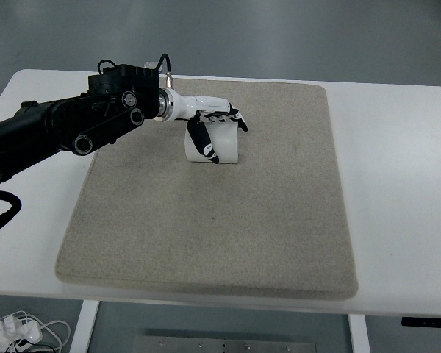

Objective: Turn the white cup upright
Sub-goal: 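Lift the cup with the left hand and rotate it opening-up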

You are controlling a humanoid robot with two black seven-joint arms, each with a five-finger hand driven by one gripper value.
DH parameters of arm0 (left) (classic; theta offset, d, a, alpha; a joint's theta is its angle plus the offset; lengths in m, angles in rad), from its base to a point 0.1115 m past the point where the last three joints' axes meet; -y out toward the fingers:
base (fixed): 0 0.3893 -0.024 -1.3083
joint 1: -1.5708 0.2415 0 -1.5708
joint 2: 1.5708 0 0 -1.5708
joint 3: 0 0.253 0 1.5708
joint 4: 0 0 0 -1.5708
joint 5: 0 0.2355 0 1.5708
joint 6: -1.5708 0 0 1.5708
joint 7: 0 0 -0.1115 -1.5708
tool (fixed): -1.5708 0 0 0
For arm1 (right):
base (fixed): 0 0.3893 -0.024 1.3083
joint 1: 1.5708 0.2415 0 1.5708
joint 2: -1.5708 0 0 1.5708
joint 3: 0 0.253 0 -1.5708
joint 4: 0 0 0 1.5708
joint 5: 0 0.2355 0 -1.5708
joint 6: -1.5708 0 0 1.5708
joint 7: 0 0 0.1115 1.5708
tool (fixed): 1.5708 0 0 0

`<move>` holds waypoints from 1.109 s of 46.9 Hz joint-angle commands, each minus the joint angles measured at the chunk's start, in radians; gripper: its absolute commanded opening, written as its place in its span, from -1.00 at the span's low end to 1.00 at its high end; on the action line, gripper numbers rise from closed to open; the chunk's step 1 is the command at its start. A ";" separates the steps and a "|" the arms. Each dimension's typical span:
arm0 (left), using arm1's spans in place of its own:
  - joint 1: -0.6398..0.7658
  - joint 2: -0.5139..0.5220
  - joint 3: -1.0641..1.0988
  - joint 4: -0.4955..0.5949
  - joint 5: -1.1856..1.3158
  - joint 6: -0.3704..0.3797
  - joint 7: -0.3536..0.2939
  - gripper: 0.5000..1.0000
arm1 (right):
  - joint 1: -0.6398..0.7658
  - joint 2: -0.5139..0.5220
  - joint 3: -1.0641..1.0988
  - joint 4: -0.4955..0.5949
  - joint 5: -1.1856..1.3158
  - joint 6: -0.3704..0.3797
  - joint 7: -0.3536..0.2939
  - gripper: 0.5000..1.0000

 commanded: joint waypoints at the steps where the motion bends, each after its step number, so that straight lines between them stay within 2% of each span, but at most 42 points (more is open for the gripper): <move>1: -0.002 0.008 -0.003 0.001 -0.078 -0.004 0.000 -0.76 | 0.000 0.000 0.000 0.000 0.000 0.000 0.000 0.81; 9: -0.002 0.041 -0.032 0.022 -0.261 -0.011 -0.023 -0.76 | 0.000 0.000 0.000 0.000 0.000 0.000 0.000 0.81; 16: 0.006 0.077 -0.058 0.056 -0.419 -0.059 -0.061 -0.76 | 0.000 0.000 0.000 0.000 0.000 0.000 0.000 0.81; 26: 0.051 0.081 -0.120 0.136 -0.615 -0.116 -0.147 -0.76 | 0.000 0.000 0.000 0.000 0.000 0.000 0.000 0.81; 43: 0.209 0.081 -0.305 0.183 -0.637 -0.177 -0.305 -0.73 | 0.000 0.000 0.000 0.000 0.000 0.000 0.000 0.81; 52: 0.274 0.080 -0.345 0.232 -0.637 -0.203 -0.424 -0.73 | 0.000 0.000 0.000 0.000 0.000 0.000 0.000 0.81</move>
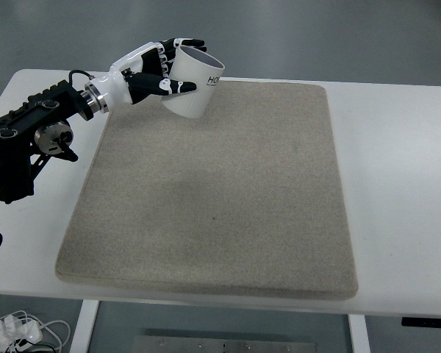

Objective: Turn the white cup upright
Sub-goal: 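Lift the cup with the left hand and rotate it opening-up, then lower the upright cup onto the mat with the left hand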

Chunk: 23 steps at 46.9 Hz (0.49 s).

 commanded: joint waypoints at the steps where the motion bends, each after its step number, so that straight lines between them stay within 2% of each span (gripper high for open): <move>1: 0.023 -0.001 -0.002 0.019 0.000 -0.001 -0.059 -0.73 | 0.000 0.000 0.000 0.000 0.000 0.000 0.000 0.81; 7: 0.043 -0.008 -0.002 0.051 0.002 -0.001 -0.163 -0.73 | 0.000 0.000 0.000 0.000 0.000 0.000 0.000 0.81; 23: 0.063 -0.085 0.016 0.134 0.019 0.041 -0.167 -0.70 | 0.000 0.000 0.000 0.000 0.000 0.000 0.000 0.81</move>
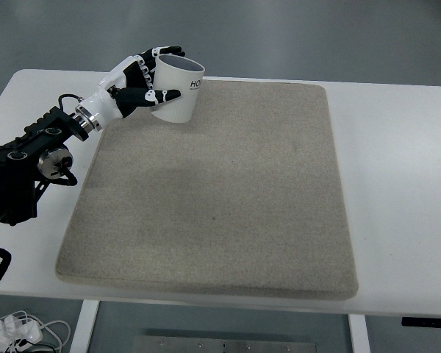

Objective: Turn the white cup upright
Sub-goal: 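Lower the upright cup onto the mat with the left hand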

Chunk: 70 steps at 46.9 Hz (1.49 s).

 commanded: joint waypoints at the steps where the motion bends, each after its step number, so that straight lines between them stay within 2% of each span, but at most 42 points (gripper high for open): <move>1: 0.013 -0.024 0.005 0.005 0.006 0.010 0.000 -0.69 | 0.000 0.000 0.000 0.000 0.000 0.000 0.000 0.81; 6: 0.016 -0.041 0.006 0.005 0.027 0.053 0.000 -0.66 | 0.000 0.000 0.000 0.000 0.000 0.000 0.000 0.81; 17: 0.026 -0.090 0.071 -0.001 0.072 0.220 0.000 -0.62 | 0.000 0.000 0.000 0.000 0.000 0.000 0.000 0.81; 25: 0.038 -0.107 0.069 -0.005 0.070 0.260 0.000 -0.52 | 0.000 0.000 0.000 0.000 0.000 0.000 0.000 0.81; 27: 0.039 -0.107 0.069 -0.005 0.070 0.261 0.000 -0.44 | 0.000 0.000 0.000 0.000 0.000 0.000 0.000 0.81; 32: 0.046 -0.111 0.068 -0.005 0.070 0.266 0.000 -0.07 | 0.000 0.000 0.000 0.000 0.000 0.000 0.000 0.81; 37: 0.053 -0.114 0.068 -0.003 0.066 0.267 0.000 0.09 | 0.000 0.000 0.000 0.000 0.000 0.000 0.000 0.81; 39: 0.055 -0.114 0.069 -0.003 0.070 0.267 0.000 0.26 | 0.000 0.000 0.000 0.000 0.000 0.000 0.000 0.81; 41: 0.058 -0.116 0.069 0.000 0.069 0.270 0.000 0.33 | 0.000 0.000 0.000 0.000 0.000 0.000 0.000 0.81; 45: 0.059 -0.128 0.068 0.006 0.063 0.272 0.000 0.70 | 0.000 0.000 0.000 0.000 0.000 0.000 0.000 0.81; 55: 0.064 -0.128 0.063 -0.003 0.060 0.266 0.000 0.86 | 0.000 0.000 0.000 0.000 0.000 0.000 0.000 0.81; 57: 0.066 -0.127 0.065 -0.005 0.061 0.255 0.000 0.99 | 0.000 0.000 0.000 0.000 0.000 0.000 0.000 0.81; 70: 0.066 -0.116 0.071 -0.014 0.063 0.197 0.000 0.99 | 0.000 0.000 0.000 0.000 0.000 0.000 0.000 0.81</move>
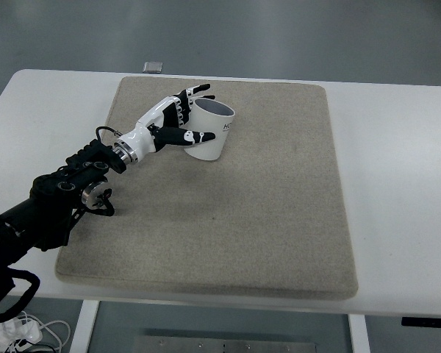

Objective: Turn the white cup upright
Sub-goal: 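Lower the upright cup onto the mat with the left hand, then open the left hand and withdraw it from the cup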

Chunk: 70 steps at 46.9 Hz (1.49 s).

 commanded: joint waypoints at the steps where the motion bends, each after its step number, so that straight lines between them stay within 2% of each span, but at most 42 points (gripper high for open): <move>1: -0.001 0.007 0.000 0.000 -0.001 -0.013 0.000 0.99 | 0.000 0.000 0.000 0.000 0.000 0.000 0.000 0.81; 6: -0.001 0.023 -0.013 0.000 -0.002 -0.073 0.000 0.99 | 0.000 0.000 0.000 0.000 0.000 0.000 0.000 0.81; 17: -0.010 0.054 -0.059 -0.002 -0.008 -0.102 0.000 0.99 | 0.000 0.000 0.000 0.000 0.000 0.000 0.000 0.81; 33: -0.059 0.135 -0.145 0.001 -0.053 -0.216 0.000 0.99 | 0.000 0.000 0.000 0.000 0.000 0.000 0.000 0.81; 42: -0.107 0.134 -0.131 0.055 -0.204 -0.197 0.000 0.99 | 0.000 0.000 0.000 0.000 0.000 0.000 0.000 0.81; 49: -0.161 0.094 -0.141 0.141 -0.226 -0.140 0.000 0.99 | 0.000 0.000 0.000 0.000 0.000 0.000 0.000 0.81; 62: -0.156 0.092 -0.138 0.141 -0.528 -0.151 0.000 0.98 | 0.000 0.000 0.000 0.000 0.000 0.000 0.000 0.81; 70: -0.152 0.092 -0.145 0.145 -0.574 -0.145 0.005 0.98 | 0.000 0.000 0.002 0.000 0.000 0.000 0.000 0.81</move>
